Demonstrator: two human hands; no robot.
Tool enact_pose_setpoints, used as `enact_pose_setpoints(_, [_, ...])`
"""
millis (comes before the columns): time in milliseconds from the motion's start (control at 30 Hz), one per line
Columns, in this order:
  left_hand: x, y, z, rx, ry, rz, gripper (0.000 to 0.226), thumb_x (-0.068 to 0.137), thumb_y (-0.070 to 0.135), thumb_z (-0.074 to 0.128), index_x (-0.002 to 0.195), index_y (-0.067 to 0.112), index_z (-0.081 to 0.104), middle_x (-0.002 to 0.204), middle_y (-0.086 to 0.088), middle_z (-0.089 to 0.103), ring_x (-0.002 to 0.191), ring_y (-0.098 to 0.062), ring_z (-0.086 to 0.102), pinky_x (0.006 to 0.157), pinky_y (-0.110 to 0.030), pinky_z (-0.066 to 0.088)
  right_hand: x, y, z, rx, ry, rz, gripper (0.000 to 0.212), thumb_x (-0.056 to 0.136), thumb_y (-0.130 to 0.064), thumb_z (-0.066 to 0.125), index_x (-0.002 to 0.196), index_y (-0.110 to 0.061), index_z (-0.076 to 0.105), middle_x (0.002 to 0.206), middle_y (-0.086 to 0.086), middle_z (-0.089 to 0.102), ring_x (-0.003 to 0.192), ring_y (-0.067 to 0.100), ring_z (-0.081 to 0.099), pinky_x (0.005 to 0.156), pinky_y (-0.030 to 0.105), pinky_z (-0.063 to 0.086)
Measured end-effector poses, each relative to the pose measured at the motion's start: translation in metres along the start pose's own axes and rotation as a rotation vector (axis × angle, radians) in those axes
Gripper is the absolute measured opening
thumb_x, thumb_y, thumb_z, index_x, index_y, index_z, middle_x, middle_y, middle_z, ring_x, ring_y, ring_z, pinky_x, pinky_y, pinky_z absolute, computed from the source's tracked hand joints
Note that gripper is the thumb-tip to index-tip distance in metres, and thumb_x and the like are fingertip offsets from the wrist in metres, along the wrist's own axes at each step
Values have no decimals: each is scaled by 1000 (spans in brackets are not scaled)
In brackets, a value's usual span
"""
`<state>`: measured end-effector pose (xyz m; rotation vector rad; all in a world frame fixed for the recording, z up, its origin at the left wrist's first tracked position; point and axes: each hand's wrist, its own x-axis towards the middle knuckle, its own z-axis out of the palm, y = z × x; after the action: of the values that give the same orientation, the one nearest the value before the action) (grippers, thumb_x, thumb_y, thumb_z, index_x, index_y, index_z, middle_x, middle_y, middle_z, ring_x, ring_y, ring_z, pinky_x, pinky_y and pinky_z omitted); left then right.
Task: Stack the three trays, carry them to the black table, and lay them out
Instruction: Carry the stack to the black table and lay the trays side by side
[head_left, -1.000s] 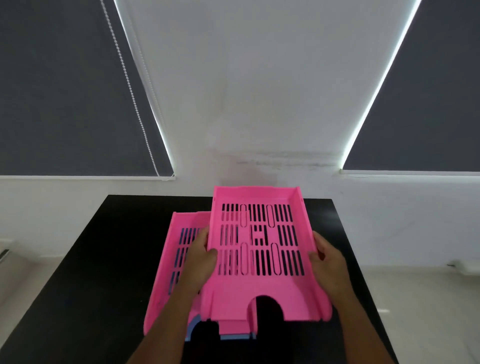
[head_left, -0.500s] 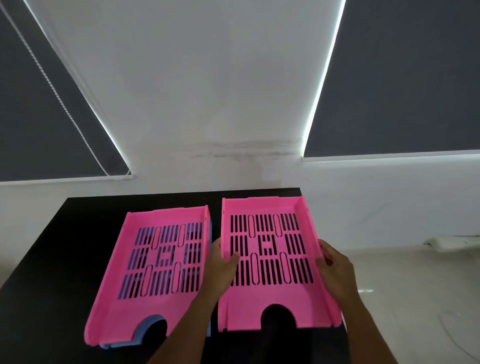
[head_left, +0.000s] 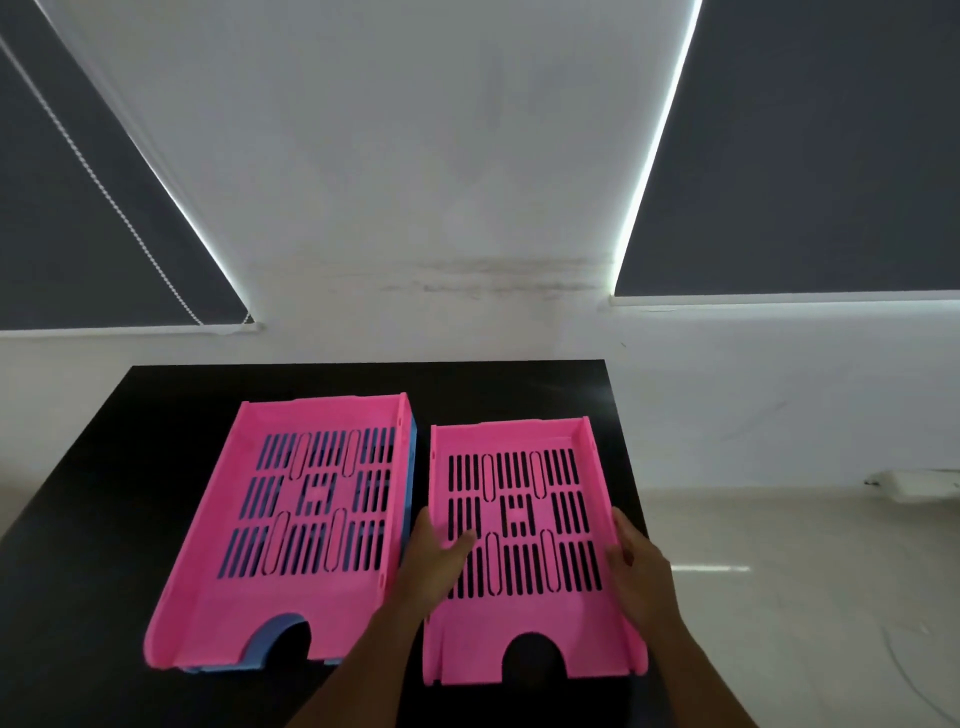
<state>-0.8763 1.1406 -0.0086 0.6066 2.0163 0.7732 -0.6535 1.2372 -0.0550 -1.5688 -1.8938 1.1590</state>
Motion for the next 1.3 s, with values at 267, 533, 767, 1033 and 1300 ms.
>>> enact_pose_setpoints(267, [0, 13, -9, -52, 32, 110, 60, 94, 22, 63, 148, 25, 37, 148, -1, 51, 136, -24, 49, 108, -44, 43, 7, -20, 4, 41, 181, 76, 20, 101, -9, 47, 88, -16, 62, 72, -5, 66, 53, 6, 65, 53, 19, 58])
enact_pose_setpoints(533, [7, 20, -36, -86, 111, 240, 55, 91, 39, 58, 143, 34, 42, 145, 6, 53, 127, -14, 56, 105, -47, 50, 13, -71, 31, 140, 241, 45, 27, 100, -11, 55, 125, -6, 65, 106, 9, 69, 87, 20, 67, 76, 27, 53])
enact_pose_setpoints(767, [-1, 12, -110, -117, 284, 311, 47, 98, 19, 55, 144, 19, 46, 148, 0, 50, 135, -16, 47, 111, -35, 39, 4, -119, 96, 176, 106, -50, 26, 99, -11, 57, 123, -6, 67, 96, -3, 66, 83, 5, 61, 79, 18, 48])
enact_pose_setpoints(1033, [14, -48, -215, -150, 474, 311, 38, 97, 7, 55, 133, 17, 57, 134, 2, 56, 101, 11, 62, 86, -10, 51, -12, -173, 179, 249, 2, -24, 41, 97, -14, 61, 137, -4, 59, 127, 10, 68, 114, 23, 64, 101, 31, 46])
enact_pose_setpoints(1300, [29, -118, -280, -52, 266, 113, 59, 99, 21, 54, 153, 19, 31, 157, -7, 39, 140, -22, 45, 112, -49, 39, -30, -196, 220, 141, -5, 39, 55, 99, -9, 52, 153, -14, 40, 120, 7, 67, 88, 13, 65, 88, 39, 58])
